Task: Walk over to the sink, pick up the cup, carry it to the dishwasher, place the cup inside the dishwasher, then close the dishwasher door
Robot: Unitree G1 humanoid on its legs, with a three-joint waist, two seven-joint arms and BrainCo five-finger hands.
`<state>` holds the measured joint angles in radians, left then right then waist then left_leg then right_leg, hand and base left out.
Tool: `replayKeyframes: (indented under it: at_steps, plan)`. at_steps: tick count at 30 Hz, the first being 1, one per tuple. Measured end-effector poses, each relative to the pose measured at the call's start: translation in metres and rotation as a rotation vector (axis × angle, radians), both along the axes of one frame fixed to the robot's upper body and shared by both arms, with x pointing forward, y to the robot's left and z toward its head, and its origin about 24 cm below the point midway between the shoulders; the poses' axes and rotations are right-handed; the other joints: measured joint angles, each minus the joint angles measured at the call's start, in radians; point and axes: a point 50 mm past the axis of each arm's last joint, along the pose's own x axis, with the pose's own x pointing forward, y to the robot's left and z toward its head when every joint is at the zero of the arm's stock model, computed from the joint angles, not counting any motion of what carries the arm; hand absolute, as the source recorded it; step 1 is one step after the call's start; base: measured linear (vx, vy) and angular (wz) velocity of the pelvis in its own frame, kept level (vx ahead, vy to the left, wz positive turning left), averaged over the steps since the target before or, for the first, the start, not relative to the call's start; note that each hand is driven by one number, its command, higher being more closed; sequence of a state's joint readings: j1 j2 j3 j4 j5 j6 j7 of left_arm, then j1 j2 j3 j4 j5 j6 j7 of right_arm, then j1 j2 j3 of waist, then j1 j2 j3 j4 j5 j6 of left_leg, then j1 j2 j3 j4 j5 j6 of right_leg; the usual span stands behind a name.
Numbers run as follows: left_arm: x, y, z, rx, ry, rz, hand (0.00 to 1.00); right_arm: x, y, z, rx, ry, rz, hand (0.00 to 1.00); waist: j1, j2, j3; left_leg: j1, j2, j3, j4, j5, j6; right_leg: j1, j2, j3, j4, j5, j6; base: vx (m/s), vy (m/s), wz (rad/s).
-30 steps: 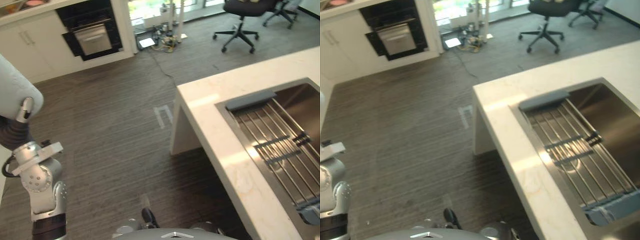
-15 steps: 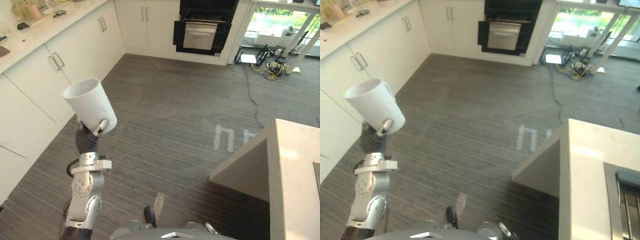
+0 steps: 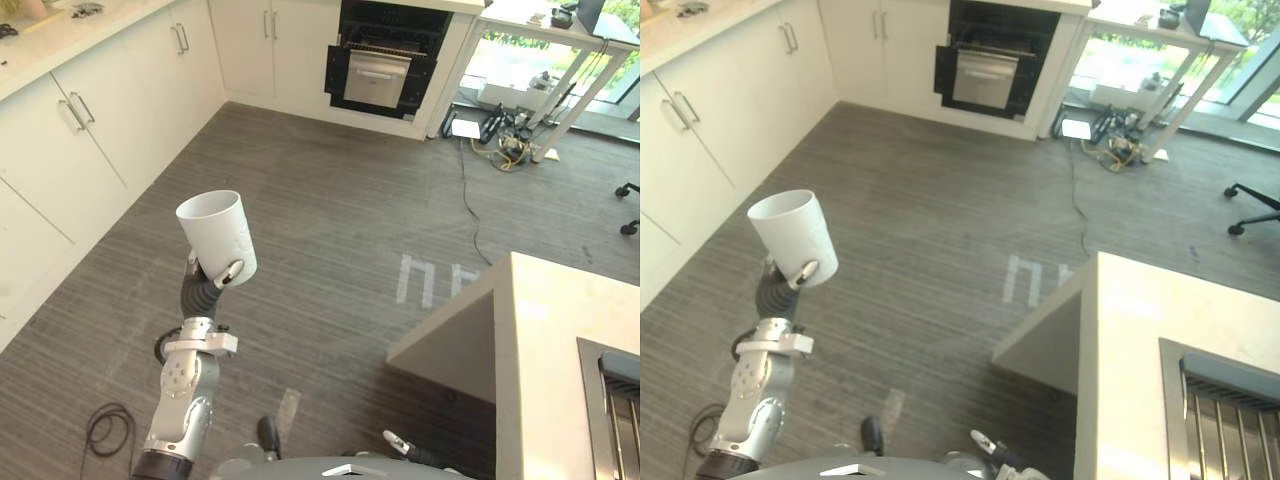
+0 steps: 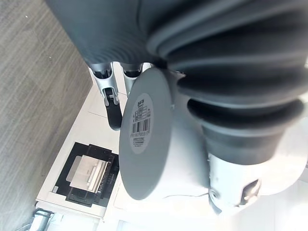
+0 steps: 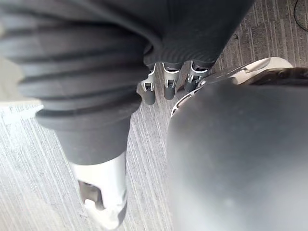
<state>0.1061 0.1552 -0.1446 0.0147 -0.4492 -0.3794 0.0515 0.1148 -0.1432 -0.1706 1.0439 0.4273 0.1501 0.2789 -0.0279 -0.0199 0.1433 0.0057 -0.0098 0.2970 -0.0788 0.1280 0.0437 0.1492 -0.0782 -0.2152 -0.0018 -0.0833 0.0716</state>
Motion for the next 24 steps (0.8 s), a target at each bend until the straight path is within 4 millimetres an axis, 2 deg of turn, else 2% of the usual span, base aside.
replayKeyframes:
  at_steps: [4,5,6,8,9,11,12,13,15,16,17,18,19,20,21,22,24]
  plan:
    - [0.001,0.009,0.001,-0.002,-0.009,0.029,1.00,-0.001,0.001,-0.001,0.008,-0.003,-0.116,0.00,-0.005,-0.003,0.028,0.005,0.006,-0.001,0.021,-0.009,-0.017,0.023,0.002,-0.016,-0.003,0.001,-0.003,-0.04,-0.023,0.10]
    - [0.002,0.013,0.002,-0.011,-0.016,0.046,1.00,-0.002,0.001,-0.001,0.012,-0.010,-0.181,0.00,-0.006,-0.001,0.038,-0.028,0.019,0.018,0.095,-0.057,-0.023,0.021,0.001,-0.020,0.005,-0.003,-0.007,-0.03,0.004,0.05]
    - [0.002,0.014,0.003,-0.018,-0.018,0.054,1.00,-0.004,0.001,-0.002,0.011,-0.012,-0.215,0.00,-0.004,0.002,0.041,-0.046,0.030,0.032,0.137,-0.082,-0.012,0.018,0.002,-0.021,0.015,-0.010,-0.008,-0.03,0.002,0.04]
    - [0.002,0.014,0.003,-0.052,-0.025,0.068,1.00,-0.012,-0.006,-0.002,-0.038,-0.009,-0.285,0.00,0.004,0.022,0.055,-0.099,0.077,0.086,0.298,-0.187,-0.003,0.004,-0.009,-0.042,0.079,-0.065,-0.005,-0.04,0.032,0.08]
    - [0.002,0.013,0.003,-0.056,-0.030,0.065,1.00,-0.012,-0.008,-0.001,-0.055,-0.010,-0.288,0.00,0.006,0.025,0.056,-0.112,0.087,0.094,0.333,-0.209,-0.002,-0.005,-0.015,-0.049,0.104,-0.085,0.005,0.00,0.067,0.08]
    - [0.002,0.011,0.013,-0.060,-0.074,0.057,1.00,-0.011,-0.012,0.000,-0.097,-0.014,-0.273,0.00,0.017,0.033,0.057,-0.155,0.098,0.124,0.432,-0.283,0.011,-0.064,-0.067,-0.079,0.247,-0.168,0.030,0.07,0.128,0.02]
    - [0.002,0.010,0.016,-0.060,-0.088,0.053,1.00,-0.009,-0.011,0.000,-0.106,-0.016,-0.259,0.00,0.021,0.027,0.057,-0.169,0.095,0.125,0.457,-0.302,0.015,-0.082,-0.083,-0.083,0.287,-0.189,0.035,0.15,0.181,0.14]
    - [0.001,0.009,0.025,-0.061,-0.128,0.043,1.00,0.001,-0.012,0.002,-0.126,-0.018,-0.239,0.00,0.022,0.028,0.055,-0.195,0.084,0.124,0.528,-0.351,0.030,-0.103,-0.124,-0.091,0.370,-0.238,0.045,0.19,0.179,0.21]
    - [0.001,0.008,0.030,-0.057,-0.151,0.028,1.00,0.010,-0.013,0.005,-0.135,-0.032,-0.246,0.00,0.032,0.013,0.049,-0.180,0.046,0.121,0.546,-0.398,0.044,-0.098,-0.174,-0.103,0.433,-0.271,0.050,0.25,0.167,0.24]
    - [0.001,0.006,0.032,-0.059,-0.159,0.021,1.00,0.015,-0.016,0.007,-0.144,-0.042,-0.263,0.00,0.039,0.000,0.047,-0.160,0.008,0.114,0.537,-0.421,0.054,-0.156,-0.234,-0.112,0.608,-0.271,0.008,0.24,0.114,0.23]
    - [0.002,0.004,0.032,-0.060,-0.158,0.013,1.00,0.020,-0.018,0.009,-0.148,-0.054,-0.260,0.00,0.041,-0.002,0.048,-0.144,-0.010,0.111,0.524,-0.426,0.060,-0.199,-0.268,-0.114,0.720,-0.247,-0.036,0.31,0.165,0.34]
    - [0.002,-0.001,0.031,-0.045,-0.152,-0.015,1.00,0.022,-0.023,0.011,-0.170,-0.057,-0.266,0.00,0.037,0.001,0.047,-0.093,-0.040,0.092,0.481,-0.429,0.071,-0.290,-0.308,-0.072,0.908,-0.154,-0.129,0.37,0.181,0.46]
    - [0.001,-0.005,0.031,-0.025,-0.149,-0.035,1.00,0.021,-0.026,0.011,-0.171,-0.052,-0.267,0.00,0.031,0.004,0.046,-0.044,-0.052,0.065,0.439,-0.417,0.083,-0.357,-0.289,-0.017,1.043,-0.154,-0.098,0.49,0.189,0.52]
    - [0.001,-0.008,0.030,-0.018,-0.149,-0.046,1.00,0.019,-0.024,0.010,-0.162,-0.040,-0.268,0.00,0.025,0.005,0.046,-0.018,-0.053,0.050,0.417,-0.411,0.086,-0.378,-0.265,-0.012,1.077,-0.164,-0.085,0.54,0.140,0.57]
    - [0.002,-0.011,0.031,-0.016,-0.148,-0.058,1.00,0.015,-0.019,0.007,-0.139,-0.018,-0.273,0.00,0.012,0.010,0.049,0.042,-0.051,0.019,0.361,-0.399,0.083,-0.416,-0.209,-0.024,1.084,-0.191,-0.075,0.56,0.086,0.66]
    - [0.005,-0.016,0.031,-0.014,-0.151,-0.078,1.00,0.006,-0.012,0.004,-0.105,0.006,-0.289,0.00,-0.005,0.017,0.051,0.100,-0.045,-0.018,0.305,-0.391,0.074,-0.451,-0.149,-0.046,1.022,-0.218,-0.075,0.49,0.036,0.74]
    - [0.012,-0.025,0.035,-0.016,-0.164,-0.113,1.00,-0.002,-0.010,0.003,-0.076,0.011,-0.322,0.00,-0.034,0.039,0.058,0.152,-0.025,-0.076,0.259,-0.388,0.060,-0.494,-0.072,-0.071,0.855,-0.232,-0.076,0.39,-0.015,0.90]
